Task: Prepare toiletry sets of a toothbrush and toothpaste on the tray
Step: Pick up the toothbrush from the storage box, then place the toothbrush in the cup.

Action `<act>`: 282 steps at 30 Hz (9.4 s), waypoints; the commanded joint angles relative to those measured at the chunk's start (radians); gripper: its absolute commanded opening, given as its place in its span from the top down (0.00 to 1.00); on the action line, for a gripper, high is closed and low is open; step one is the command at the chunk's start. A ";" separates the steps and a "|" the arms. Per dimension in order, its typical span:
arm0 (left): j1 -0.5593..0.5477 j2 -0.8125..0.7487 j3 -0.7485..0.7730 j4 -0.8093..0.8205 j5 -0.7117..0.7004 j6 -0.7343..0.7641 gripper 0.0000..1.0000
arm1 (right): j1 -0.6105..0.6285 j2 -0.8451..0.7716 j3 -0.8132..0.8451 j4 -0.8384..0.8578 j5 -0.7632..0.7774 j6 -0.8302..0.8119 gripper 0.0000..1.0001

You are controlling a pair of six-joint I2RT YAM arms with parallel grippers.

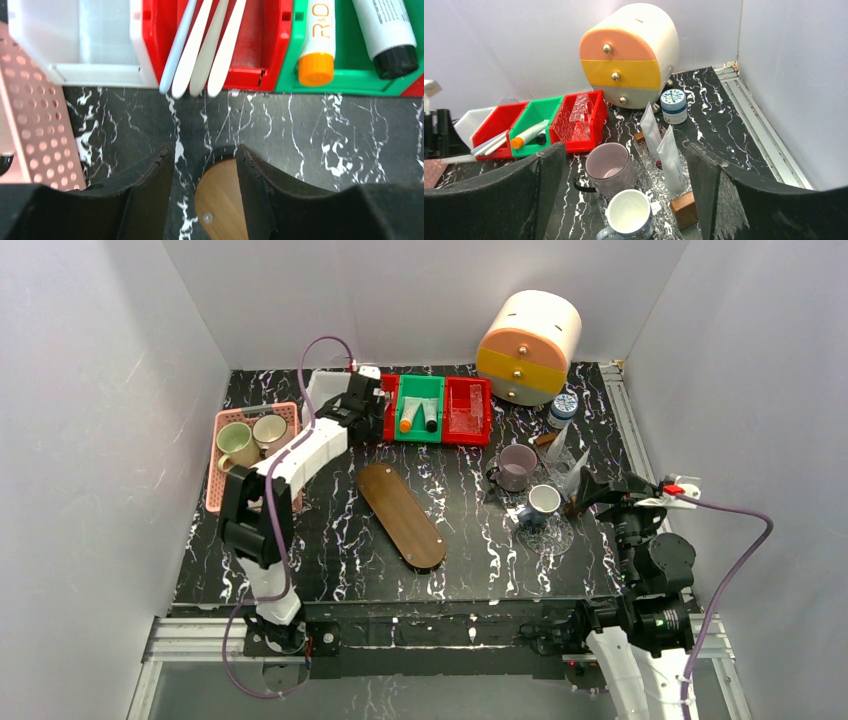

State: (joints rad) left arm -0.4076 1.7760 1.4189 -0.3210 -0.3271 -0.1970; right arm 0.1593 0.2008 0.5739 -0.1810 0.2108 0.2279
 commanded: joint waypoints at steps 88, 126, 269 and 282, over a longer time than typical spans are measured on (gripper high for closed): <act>0.018 -0.120 -0.299 0.524 0.060 -0.090 1.00 | 0.019 0.086 0.065 -0.008 -0.043 -0.018 0.03; -0.281 -0.455 -0.785 1.224 0.178 -0.122 1.00 | 0.142 0.726 0.366 0.205 -0.406 0.231 0.07; -0.174 -0.777 -0.561 0.114 -0.151 -0.158 0.02 | 0.209 1.090 -0.058 0.943 0.026 -0.106 0.63; -0.096 -0.466 -0.341 0.057 -0.097 -0.100 0.03 | 0.210 0.775 -0.080 0.789 -0.030 -0.043 0.39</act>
State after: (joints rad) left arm -0.5320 1.2255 0.9745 -0.2379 -0.4477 -0.3359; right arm 0.3706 1.0698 0.5102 0.6178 0.2008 0.1619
